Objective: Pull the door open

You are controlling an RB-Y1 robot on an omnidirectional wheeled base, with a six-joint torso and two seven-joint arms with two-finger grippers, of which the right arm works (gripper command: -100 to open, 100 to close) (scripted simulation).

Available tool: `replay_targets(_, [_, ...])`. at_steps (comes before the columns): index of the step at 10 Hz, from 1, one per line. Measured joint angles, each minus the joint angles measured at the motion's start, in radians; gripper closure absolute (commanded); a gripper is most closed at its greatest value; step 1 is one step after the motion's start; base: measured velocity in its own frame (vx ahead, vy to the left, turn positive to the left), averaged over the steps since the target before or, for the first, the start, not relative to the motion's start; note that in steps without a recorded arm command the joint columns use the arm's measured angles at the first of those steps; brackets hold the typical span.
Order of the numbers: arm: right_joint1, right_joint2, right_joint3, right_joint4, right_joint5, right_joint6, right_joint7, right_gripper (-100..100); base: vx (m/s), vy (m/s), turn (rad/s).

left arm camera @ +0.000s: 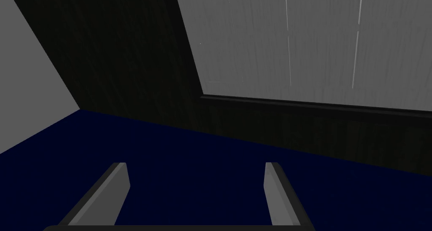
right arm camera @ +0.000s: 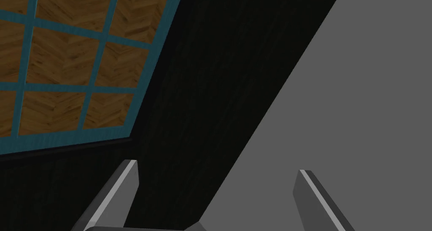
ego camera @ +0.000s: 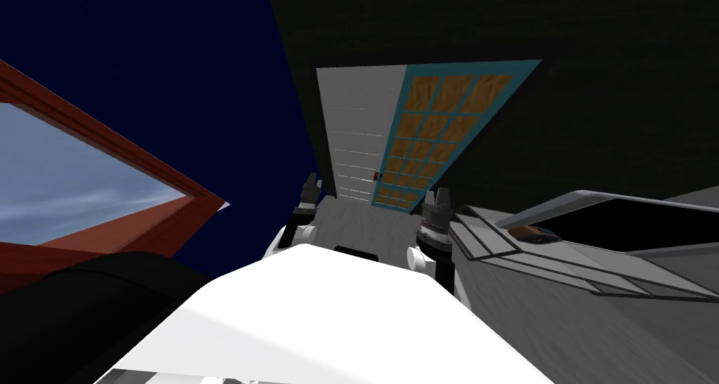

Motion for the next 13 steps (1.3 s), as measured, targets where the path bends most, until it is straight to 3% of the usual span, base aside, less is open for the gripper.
replay_targets(5, [-0.020,-0.013,-0.004,0.121,0.009,-0.025,0.103,-100,0.120,0.019,0.007])
replay_targets(13, [-0.051,-0.033,-0.021,0.272,0.016,-0.039,0.246,-100,0.101,0.014,0.006])
